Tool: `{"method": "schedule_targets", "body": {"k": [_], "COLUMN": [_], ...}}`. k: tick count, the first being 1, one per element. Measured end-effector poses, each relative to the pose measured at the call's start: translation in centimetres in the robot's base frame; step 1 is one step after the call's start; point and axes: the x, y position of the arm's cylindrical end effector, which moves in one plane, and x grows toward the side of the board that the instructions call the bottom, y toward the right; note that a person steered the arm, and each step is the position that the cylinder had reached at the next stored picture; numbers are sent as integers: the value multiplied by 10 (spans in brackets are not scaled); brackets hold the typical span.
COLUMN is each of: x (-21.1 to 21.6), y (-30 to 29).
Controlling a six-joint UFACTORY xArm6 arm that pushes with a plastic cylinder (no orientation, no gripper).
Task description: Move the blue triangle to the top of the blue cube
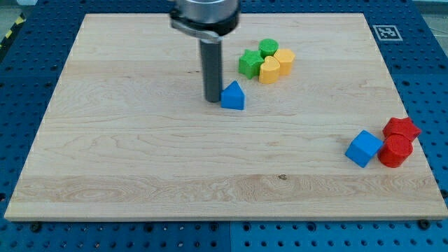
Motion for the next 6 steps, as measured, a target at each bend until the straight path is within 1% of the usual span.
{"method": "schedule_targets", "body": {"k": [1,2,4,6], "x": [26,38,40,44], "y": [65,118,109,184]}}
